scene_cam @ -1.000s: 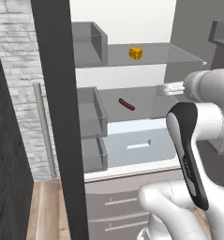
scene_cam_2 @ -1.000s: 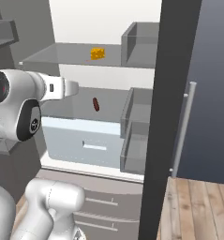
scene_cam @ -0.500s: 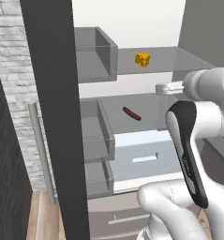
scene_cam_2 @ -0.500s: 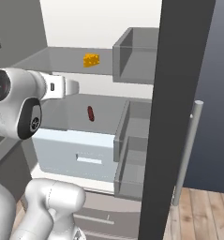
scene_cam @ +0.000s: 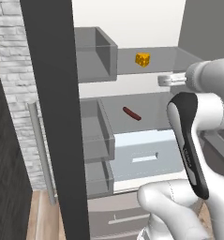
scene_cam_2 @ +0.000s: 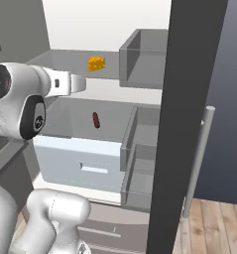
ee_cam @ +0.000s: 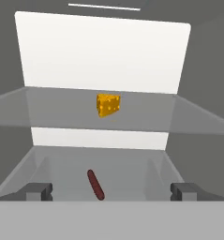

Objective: Retrieve the sausage and cheese from the fridge and place them on the cutting board on the counter.

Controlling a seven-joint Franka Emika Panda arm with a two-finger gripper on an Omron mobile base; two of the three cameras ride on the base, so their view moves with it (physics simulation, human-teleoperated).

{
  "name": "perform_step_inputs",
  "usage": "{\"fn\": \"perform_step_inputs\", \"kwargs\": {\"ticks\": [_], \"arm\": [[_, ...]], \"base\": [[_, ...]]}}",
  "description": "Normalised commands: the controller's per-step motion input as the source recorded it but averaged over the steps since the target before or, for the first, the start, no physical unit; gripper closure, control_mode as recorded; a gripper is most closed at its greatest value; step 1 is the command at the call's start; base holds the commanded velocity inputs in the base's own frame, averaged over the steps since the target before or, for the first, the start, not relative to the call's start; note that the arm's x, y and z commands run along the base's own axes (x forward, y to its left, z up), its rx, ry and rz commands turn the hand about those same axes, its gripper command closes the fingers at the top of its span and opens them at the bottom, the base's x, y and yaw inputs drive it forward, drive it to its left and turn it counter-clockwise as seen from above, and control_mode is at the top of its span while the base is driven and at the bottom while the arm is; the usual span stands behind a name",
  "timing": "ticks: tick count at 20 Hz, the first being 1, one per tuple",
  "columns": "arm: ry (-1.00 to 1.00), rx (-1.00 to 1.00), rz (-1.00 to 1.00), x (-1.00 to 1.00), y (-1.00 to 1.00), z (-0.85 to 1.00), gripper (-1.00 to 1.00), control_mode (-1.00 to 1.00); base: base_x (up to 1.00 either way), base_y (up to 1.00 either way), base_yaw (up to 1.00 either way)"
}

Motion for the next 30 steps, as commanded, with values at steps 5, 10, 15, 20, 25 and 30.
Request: {"fn": "perform_step_inputs", "kwargs": {"ticks": [5,10,15,20,25,30], "arm": [[0.02,0.0,-0.01,0.66,-0.01,0.14,-1.0,-1.0],[0.13,0.0,-0.03,0.78,0.0,0.0,-1.0,-1.0],[0.19,0.0,-0.09,0.67,0.01,0.0,-1.0,-1.0],[0.02,0.0,-0.08,0.59,0.02,-0.07,-1.0,-1.0],[0.0,0.0,-0.01,0.46,0.06,-0.2,-1.0,-1.0],[0.01,0.04,0.0,0.44,0.0,0.0,-1.0,-1.0]], "base": [[0.0,0.0,0.0],[0.0,0.0,0.0],[0.0,0.0,0.0],[0.0,0.0,0.0],[0.0,0.0,0.0],[0.0,0.0,0.0]]}}
